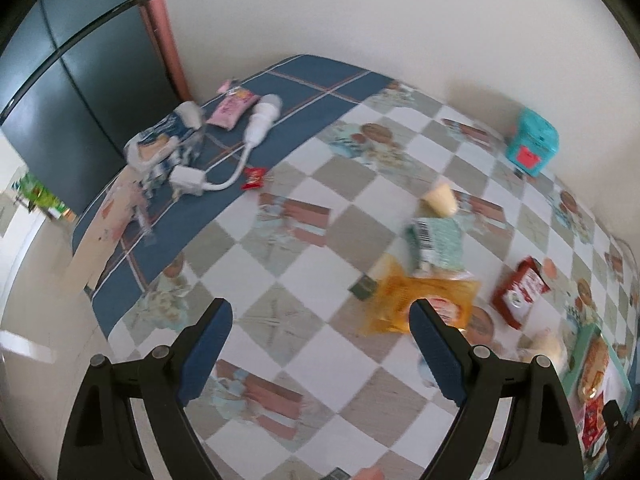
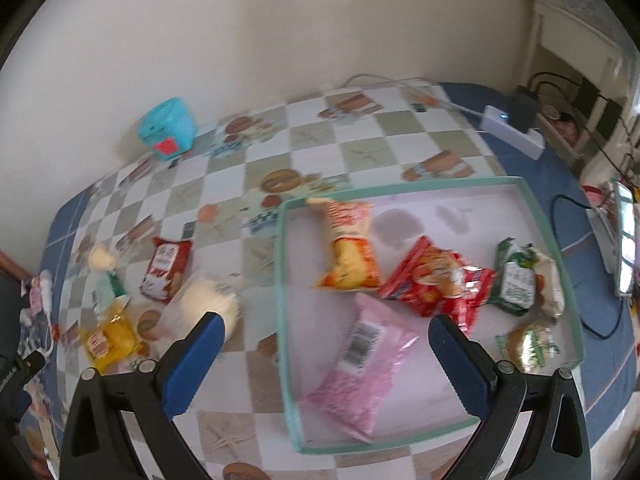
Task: Organize snacks
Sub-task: 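Move both tools back over the remaining snack pile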
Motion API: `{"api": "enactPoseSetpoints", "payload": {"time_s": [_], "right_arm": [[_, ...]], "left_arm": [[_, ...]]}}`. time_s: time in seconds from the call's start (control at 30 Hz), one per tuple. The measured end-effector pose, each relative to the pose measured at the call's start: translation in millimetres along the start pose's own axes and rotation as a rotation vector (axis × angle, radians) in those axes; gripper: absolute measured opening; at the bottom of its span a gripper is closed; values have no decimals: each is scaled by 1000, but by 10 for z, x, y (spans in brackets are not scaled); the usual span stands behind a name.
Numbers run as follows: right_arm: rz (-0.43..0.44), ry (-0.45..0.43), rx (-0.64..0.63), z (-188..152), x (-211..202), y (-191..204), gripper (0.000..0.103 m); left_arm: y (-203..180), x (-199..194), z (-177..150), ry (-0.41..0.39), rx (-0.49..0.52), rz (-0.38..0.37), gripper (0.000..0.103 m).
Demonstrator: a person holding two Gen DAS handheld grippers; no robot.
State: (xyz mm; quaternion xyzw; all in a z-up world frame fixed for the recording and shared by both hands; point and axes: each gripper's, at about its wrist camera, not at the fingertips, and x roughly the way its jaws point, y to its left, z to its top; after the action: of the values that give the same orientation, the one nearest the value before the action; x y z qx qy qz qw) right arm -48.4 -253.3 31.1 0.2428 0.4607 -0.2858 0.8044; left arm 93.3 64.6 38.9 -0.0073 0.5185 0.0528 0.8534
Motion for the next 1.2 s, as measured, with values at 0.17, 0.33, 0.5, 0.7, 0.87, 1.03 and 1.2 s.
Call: {"api": "enactPoseSetpoints", "payload": {"time_s": [0.17, 0.33, 0.5, 0.7, 0.87, 1.03, 1.2], "right_arm": [[45, 4, -40, -44, 43, 218, 103], [89, 21, -62, -58, 107, 398, 103], [118, 26, -80, -29, 182, 548, 103], [127, 46, -88, 13, 328, 690, 103], [120, 69, -99, 22, 481, 780, 103], [118, 85, -95, 51, 610, 819, 103], [129, 93, -93, 86, 712, 885, 103]], "left_arm": [[242, 82, 49, 14, -67, 7, 90], [309, 181, 79, 38, -83, -17, 90], [234, 281, 110, 64, -68, -46, 90], [63, 404, 137, 109, -60, -109, 90], [-116, 562, 141, 160, -80, -150, 90], [-245, 803, 94, 237, -148, -188, 90], [-253, 982, 50, 287, -236, -222, 90]]}}
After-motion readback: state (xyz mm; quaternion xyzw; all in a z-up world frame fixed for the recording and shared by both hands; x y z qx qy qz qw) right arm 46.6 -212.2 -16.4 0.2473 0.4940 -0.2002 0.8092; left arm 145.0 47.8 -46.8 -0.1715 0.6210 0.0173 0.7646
